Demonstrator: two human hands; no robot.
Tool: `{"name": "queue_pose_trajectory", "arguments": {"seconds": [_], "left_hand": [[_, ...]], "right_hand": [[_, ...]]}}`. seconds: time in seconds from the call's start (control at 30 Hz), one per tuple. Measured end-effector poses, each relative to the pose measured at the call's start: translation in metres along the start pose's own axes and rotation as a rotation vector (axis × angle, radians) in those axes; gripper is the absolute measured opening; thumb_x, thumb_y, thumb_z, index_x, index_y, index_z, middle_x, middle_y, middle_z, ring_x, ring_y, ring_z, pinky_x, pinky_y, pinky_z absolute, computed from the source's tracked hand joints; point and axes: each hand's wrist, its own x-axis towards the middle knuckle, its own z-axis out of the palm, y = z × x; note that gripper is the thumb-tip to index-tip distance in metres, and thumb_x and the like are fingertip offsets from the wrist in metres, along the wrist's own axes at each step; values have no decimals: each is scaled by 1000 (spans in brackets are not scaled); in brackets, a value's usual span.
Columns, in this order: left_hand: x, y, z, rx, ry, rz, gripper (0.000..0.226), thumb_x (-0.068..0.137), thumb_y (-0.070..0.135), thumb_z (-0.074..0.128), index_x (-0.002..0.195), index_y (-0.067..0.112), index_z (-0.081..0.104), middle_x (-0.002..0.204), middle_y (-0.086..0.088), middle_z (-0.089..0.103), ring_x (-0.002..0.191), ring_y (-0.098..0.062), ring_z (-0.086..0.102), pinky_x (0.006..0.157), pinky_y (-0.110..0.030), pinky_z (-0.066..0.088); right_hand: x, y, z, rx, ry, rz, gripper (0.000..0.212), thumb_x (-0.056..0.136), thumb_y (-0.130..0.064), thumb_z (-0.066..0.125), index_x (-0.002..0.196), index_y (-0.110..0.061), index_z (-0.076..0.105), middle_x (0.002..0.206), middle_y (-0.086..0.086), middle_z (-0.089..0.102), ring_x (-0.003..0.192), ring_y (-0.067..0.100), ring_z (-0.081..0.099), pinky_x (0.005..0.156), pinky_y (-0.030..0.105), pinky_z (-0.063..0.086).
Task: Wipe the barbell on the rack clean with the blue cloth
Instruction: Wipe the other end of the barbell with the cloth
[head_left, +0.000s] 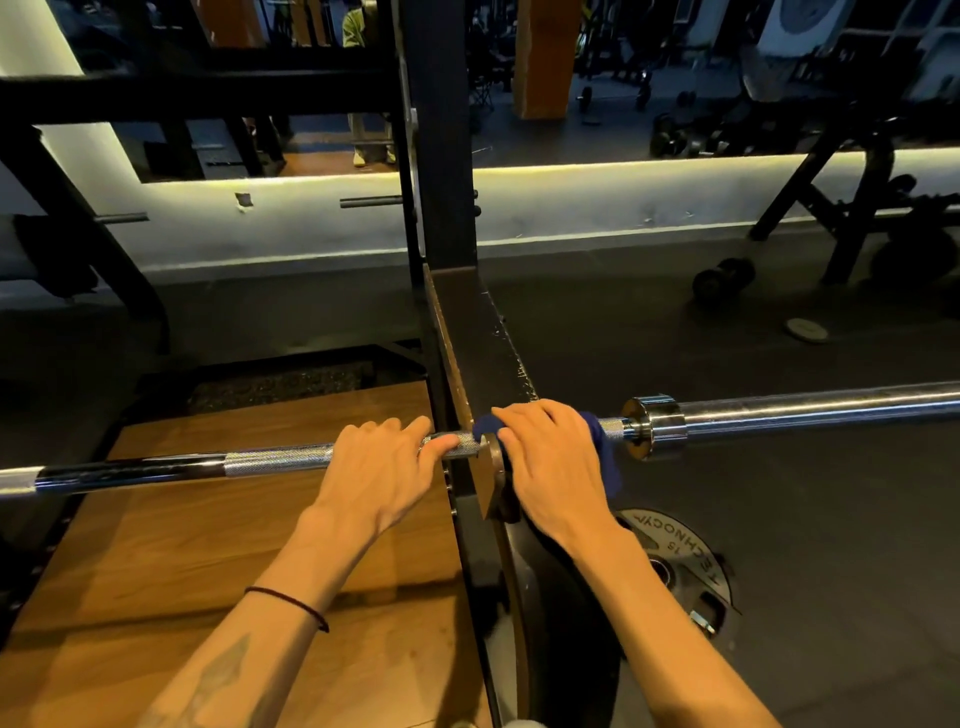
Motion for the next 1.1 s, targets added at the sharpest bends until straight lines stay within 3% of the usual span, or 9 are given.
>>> {"name": "queue_pose_trajectory", "arguments": {"seconds": [0.07, 0.13, 0.33, 0.57, 0.7, 0.77, 0.87, 0.93, 1.1], "left_hand": [[0, 1, 1, -1, -12, -1, 75, 88, 67, -13, 90, 30, 53, 72, 7, 57, 67, -13, 60, 60, -28, 45], [1, 1, 0, 2, -1, 0, 76, 88, 68, -14, 89, 30, 52, 71, 7, 53, 66, -13, 59, 58, -27, 41], [1, 1, 0, -40, 10, 11, 77, 88, 70, -12, 90, 29, 52, 77, 4, 61, 72, -15, 61, 62, -28, 40], [0, -1, 0, -19, 28, 39, 78, 82, 67, -16, 91, 28, 50, 78, 3, 62, 71, -16, 61, 61, -29, 39], [2, -1, 0, -25, 24, 23, 77, 82, 69, -17, 94, 28, 48, 79, 5, 62, 71, -15, 61, 61, -28, 41], [2, -1, 1, -64, 24, 9, 71, 87, 73, -10, 96, 28, 44, 79, 6, 63, 70, -13, 61, 64, -29, 47], [1, -6, 3, -121, 7, 16, 60, 91, 75, 6, 92, 29, 43, 80, 8, 61, 69, -11, 58, 68, -33, 52], [-1, -12, 4, -155, 3, 54, 62, 90, 78, 12, 95, 29, 50, 84, 10, 59, 72, -9, 56, 69, -32, 52], [-10, -19, 6, -142, 74, 61, 63, 89, 76, 25, 107, 30, 65, 93, 9, 59, 81, -8, 45, 68, -29, 38]], "right_hand": [[-1, 1, -2, 65, -42, -16, 41, 103, -36, 36, 126, -17, 64, 124, 1, 66, 120, 21, 56, 109, 42, 39], [-1, 7, -6, 14, -76, -39, 45, 104, -39, 32, 131, -21, 62, 127, -3, 63, 122, 15, 52, 111, 34, 32], [0, 12, -9, -14, -101, -43, 46, 105, -43, 30, 135, -25, 61, 128, -7, 62, 122, 9, 51, 110, 27, 28], [-5, 33, -29, -201, 137, 5, 42, 104, -31, 34, 115, -11, 69, 109, 6, 68, 101, 24, 61, 98, 43, 46], [-2, 31, -18, -270, 196, 147, 39, 100, -28, 35, 107, -11, 69, 106, 6, 68, 103, 27, 61, 105, 42, 34], [2, 15, -3, -204, 174, 139, 34, 100, -25, 40, 110, -12, 70, 112, 6, 69, 111, 29, 60, 108, 43, 32], [0, -2, 14, -253, -17, -89, 31, 103, -31, 49, 130, -22, 61, 131, -2, 61, 127, 22, 50, 116, 37, 23], [0, 4, 2, -257, -19, -144, 36, 105, -33, 42, 131, -19, 63, 127, 0, 62, 121, 21, 53, 112, 34, 27], [-9, 36, -39, -272, 108, 50, 48, 102, -30, 32, 119, -3, 68, 118, 14, 67, 109, 33, 61, 101, 47, 45]]}}
